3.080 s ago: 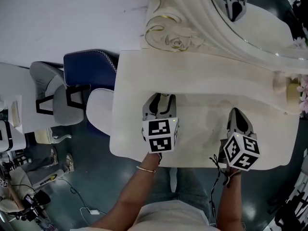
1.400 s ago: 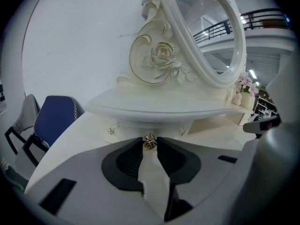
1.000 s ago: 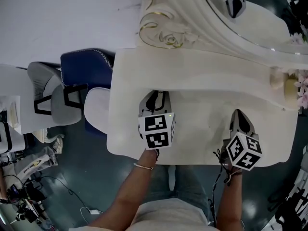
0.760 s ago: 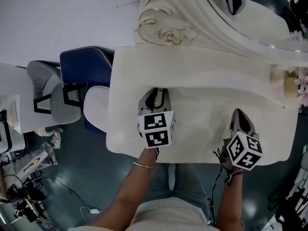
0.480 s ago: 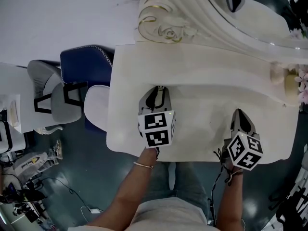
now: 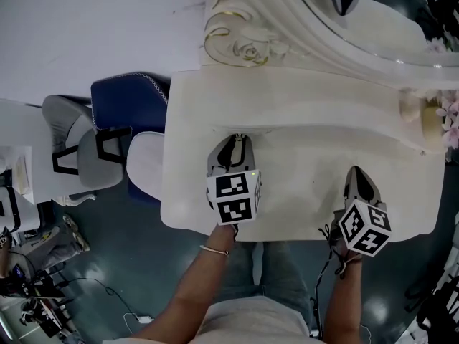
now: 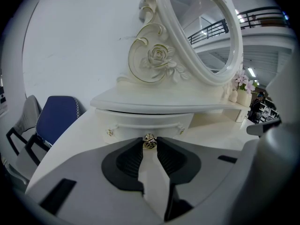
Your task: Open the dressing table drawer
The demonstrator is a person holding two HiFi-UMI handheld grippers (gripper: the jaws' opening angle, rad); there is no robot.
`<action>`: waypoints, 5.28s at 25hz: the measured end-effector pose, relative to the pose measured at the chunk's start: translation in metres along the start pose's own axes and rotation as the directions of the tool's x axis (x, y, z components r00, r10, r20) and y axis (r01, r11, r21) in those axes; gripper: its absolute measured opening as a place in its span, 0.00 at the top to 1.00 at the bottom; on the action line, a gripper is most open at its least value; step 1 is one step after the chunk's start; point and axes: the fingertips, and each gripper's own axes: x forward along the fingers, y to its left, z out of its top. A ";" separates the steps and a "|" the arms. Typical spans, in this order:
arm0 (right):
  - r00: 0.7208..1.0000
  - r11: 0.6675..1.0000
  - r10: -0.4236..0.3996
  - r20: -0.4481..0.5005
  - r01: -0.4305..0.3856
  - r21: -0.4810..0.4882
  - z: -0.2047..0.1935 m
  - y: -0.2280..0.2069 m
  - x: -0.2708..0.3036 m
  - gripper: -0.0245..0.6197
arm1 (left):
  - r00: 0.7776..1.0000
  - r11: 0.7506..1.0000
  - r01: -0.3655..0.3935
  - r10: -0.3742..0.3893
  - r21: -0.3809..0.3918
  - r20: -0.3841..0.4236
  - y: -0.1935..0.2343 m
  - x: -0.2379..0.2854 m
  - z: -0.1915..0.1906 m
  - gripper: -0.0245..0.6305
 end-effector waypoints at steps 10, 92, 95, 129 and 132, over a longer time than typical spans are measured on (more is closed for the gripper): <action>1.000 1.000 -0.014 0.008 0.014 0.012 -0.005 -0.005 -0.012 0.95 | 1.000 1.000 -0.002 0.002 0.006 -0.010 -0.002 -0.006 -0.004 0.80; 0.999 0.998 -0.051 0.014 0.051 0.021 -0.018 -0.018 -0.039 0.95 | 1.000 1.000 0.001 -0.001 0.019 -0.023 -0.006 -0.021 -0.016 0.80; 0.999 0.999 -0.051 0.013 0.051 0.019 -0.017 -0.018 -0.037 0.95 | 1.000 1.000 0.001 -0.001 0.017 -0.024 -0.006 -0.022 -0.017 0.80; 0.999 1.000 -0.031 0.011 0.031 -0.005 -0.022 -0.007 -0.044 0.95 | 1.000 1.000 0.011 -0.010 0.024 -0.028 -0.011 -0.053 -0.042 0.80; 0.999 1.000 -0.030 0.013 0.030 -0.006 -0.022 -0.006 -0.045 0.95 | 1.000 1.000 0.006 -0.006 0.016 -0.029 -0.011 -0.052 -0.043 0.80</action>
